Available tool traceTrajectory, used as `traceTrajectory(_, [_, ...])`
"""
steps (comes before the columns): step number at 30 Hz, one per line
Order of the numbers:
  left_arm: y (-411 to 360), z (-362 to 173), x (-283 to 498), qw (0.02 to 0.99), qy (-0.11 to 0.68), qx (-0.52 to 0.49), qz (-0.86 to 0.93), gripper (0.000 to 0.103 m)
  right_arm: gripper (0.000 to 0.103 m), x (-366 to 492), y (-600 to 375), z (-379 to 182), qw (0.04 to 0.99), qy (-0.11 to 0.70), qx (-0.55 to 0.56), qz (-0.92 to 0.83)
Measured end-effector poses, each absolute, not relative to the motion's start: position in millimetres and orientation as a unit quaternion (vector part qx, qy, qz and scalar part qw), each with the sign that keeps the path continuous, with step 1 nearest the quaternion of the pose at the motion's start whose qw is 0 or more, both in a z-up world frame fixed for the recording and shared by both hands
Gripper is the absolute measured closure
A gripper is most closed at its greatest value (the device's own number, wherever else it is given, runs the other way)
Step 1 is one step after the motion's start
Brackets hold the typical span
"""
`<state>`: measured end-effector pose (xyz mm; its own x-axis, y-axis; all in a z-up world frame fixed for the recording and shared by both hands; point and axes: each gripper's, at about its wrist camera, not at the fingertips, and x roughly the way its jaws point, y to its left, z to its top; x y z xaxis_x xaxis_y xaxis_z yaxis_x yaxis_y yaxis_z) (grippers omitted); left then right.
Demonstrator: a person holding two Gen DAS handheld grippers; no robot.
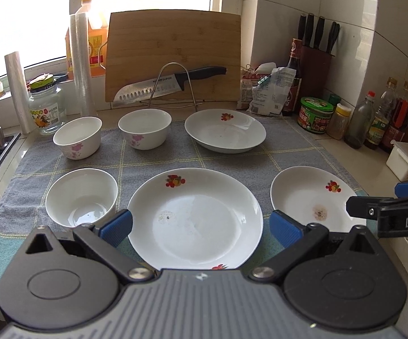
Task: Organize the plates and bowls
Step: 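Reach the right gripper to the stained white plate and grasp its rim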
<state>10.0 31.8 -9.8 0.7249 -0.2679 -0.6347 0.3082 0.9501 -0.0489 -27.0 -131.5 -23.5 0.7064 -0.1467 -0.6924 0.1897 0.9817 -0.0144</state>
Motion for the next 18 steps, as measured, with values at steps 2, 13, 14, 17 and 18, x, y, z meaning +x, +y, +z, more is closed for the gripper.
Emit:
traceTrajectory(2, [30, -11, 9, 0.926, 0.335, 0.031, -0.171, 0.001, 0.0, -30, -139, -23, 0.925, 0.367, 0.031, -0.095])
traceTrajectory(13, [1, -27, 1, 0.91, 0.334, 0.054, -0.238, 0.001, 0.0, -19, -180, -33, 0.931, 0.357, 0.036, -0.064])
traceTrajectory(14, [-2, -29, 0, 0.91, 0.333, 0.056, -0.241, 0.001, 0.0, -16, -184, -35, 0.931, 0.359, 0.04, -0.057])
traceTrajectory(17, [-16, -38, 0, 0.906, 0.335, 0.058, -0.252, 0.001, 0.0, -8, -200, -42, 0.93, 0.364, 0.05, -0.031])
traceTrajectory(18, [-21, -41, -1, 0.904, 0.337, 0.057, -0.258, 0.001, 0.0, -5, -205, -45, 0.929, 0.366, 0.052, -0.023])
